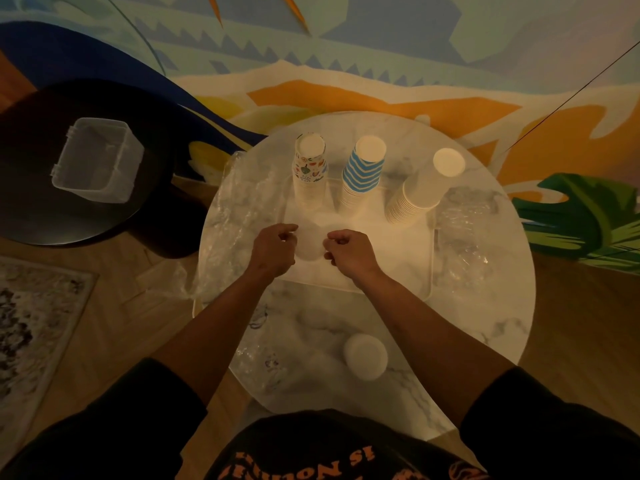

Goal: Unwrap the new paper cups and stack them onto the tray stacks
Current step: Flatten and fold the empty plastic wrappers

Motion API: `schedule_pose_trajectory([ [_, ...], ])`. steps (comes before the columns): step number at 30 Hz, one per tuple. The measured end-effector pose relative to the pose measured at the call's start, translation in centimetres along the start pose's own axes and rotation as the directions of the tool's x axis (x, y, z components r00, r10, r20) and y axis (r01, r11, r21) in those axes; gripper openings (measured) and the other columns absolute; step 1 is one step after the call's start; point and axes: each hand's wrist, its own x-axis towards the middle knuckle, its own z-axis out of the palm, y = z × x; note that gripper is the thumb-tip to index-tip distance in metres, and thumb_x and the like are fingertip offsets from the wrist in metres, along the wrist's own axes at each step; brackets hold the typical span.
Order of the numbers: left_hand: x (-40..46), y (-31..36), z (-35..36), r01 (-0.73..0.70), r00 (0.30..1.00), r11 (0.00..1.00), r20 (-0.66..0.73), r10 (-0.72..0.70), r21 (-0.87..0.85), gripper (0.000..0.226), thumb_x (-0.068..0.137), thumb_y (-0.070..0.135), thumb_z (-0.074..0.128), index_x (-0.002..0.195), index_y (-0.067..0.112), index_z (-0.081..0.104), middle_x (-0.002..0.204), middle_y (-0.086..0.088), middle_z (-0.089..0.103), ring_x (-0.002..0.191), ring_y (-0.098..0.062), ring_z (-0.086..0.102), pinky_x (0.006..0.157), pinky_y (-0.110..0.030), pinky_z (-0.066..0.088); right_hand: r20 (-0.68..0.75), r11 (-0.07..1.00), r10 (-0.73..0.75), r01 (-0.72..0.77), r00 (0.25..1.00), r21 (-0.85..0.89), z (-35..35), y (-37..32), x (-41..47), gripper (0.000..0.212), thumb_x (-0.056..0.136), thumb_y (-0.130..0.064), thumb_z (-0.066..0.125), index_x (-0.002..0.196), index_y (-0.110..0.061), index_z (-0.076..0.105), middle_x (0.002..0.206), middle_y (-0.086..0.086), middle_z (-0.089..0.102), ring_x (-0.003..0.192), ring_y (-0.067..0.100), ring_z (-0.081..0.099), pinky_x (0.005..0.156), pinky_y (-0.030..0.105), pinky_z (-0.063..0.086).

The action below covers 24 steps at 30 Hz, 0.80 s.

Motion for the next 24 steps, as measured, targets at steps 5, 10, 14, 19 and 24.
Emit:
schedule_pose_trajectory([
  [5, -0.4, 0.1, -0.1, -0.025, 1.0, 1.0, 0.0, 0.025, 0.009, 0.029, 0.101, 0.014, 0.055, 0.127, 0.017, 0.068, 0.119, -0.008, 0.066, 0.079, -0.024, 0.071, 0.076, -0.046, 0.063, -0.007, 1.0, 0.001, -0.001, 1.0, 0.011, -0.1, -0.1, -0.2, 0.017, 0.09, -0.018, 0.073, 0.107, -0.013, 0.071, 0.089, 0.005, 0.075, 0.078, 0.023, 0.076, 0.079, 0.046, 0.061],
  [10, -0.8, -0.3, -0.2, -0.06, 0.998, 0.996, -0.011, 0.061, 0.059, 0.035, 0.096, 0.021, 0.062, 0.131, 0.018, 0.064, 0.119, -0.004, 0.064, 0.103, -0.025, 0.066, 0.093, -0.049, 0.057, -0.004, 1.0, -0.007, 0.007, 1.0, -0.009, -0.9, -0.2, -0.7, 0.026, 0.09, -0.021, 0.073, 0.113, -0.01, 0.07, 0.095, 0.006, 0.075, 0.08, 0.023, 0.076, 0.076, 0.041, 0.061],
  [14, -1.9, 0.1, -0.8, -0.097, 0.993, 0.988, -0.056, 0.104, 0.116, 0.035, 0.095, 0.022, 0.066, 0.13, 0.018, 0.063, 0.122, -0.002, 0.064, 0.105, -0.016, 0.061, 0.096, -0.032, 0.05, 0.02, 0.998, -0.054, 0.054, 0.998, -0.018, -2.5, -0.6, -1.9, 0.021, 0.092, -0.02, 0.071, 0.111, -0.01, 0.07, 0.096, 0.008, 0.074, 0.084, 0.025, 0.075, 0.074, 0.035, 0.058],
  [19, -4.7, 0.3, -1.5, -0.168, 0.985, 0.982, -0.021, 0.17, 0.082, 0.025, 0.095, 0.024, 0.067, 0.121, 0.02, 0.067, 0.11, 0.006, 0.066, 0.088, -0.006, 0.065, 0.077, -0.014, 0.047, 0.065, 0.987, -0.148, 0.151, 0.987, -0.049, -5.6, -0.3, -4.8, 0.021, 0.093, -0.02, 0.07, 0.113, -0.011, 0.071, 0.094, 0.004, 0.072, 0.082, 0.019, 0.075, 0.08, 0.033, 0.057],
  [24, -8.2, 0.0, -1.1, -0.195, 0.966, 0.981, 0.175, 0.19, 0.013, 0.017, 0.096, 0.025, 0.066, 0.113, 0.027, 0.069, 0.096, 0.008, 0.07, 0.079, -0.011, 0.069, 0.07, -0.032, 0.06, 0.084, 0.985, -0.153, 0.159, 0.985, -0.072, -8.9, 1.9, -8.4, 0.02, 0.094, -0.023, 0.07, 0.113, -0.019, 0.072, 0.096, 0.001, 0.073, 0.086, 0.015, 0.073, 0.083, 0.031, 0.057],
])
